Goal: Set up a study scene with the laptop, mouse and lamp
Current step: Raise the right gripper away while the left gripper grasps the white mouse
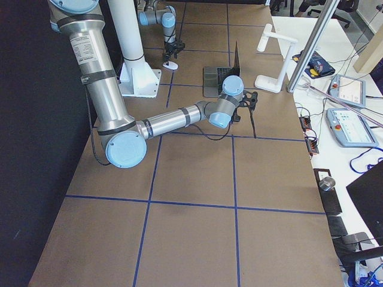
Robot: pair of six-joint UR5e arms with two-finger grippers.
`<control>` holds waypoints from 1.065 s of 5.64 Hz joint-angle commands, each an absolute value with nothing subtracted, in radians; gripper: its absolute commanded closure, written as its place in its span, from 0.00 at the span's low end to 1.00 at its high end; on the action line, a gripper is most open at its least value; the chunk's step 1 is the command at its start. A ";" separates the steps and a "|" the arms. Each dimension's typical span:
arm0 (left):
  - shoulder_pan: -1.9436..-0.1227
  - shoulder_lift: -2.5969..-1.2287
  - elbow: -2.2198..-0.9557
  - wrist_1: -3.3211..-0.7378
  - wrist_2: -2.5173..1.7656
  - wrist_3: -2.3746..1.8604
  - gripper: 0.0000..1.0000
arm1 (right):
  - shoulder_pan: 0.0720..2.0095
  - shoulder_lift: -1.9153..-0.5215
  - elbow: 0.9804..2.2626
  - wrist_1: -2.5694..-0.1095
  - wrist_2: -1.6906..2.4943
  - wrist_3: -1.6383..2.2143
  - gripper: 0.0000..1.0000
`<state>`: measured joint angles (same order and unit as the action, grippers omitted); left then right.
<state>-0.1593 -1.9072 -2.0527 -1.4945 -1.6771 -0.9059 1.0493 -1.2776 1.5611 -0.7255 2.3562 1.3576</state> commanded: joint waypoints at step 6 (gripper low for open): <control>-0.160 -1.891 -1.976 -1.598 -1.756 -0.913 0.00 | 1.045 -1.282 1.575 -0.726 2.356 1.358 0.00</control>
<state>-0.1596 -1.8923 -1.9767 -1.5969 -1.7548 -0.9126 1.0449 -1.2824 1.5737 -0.7256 2.3562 1.3576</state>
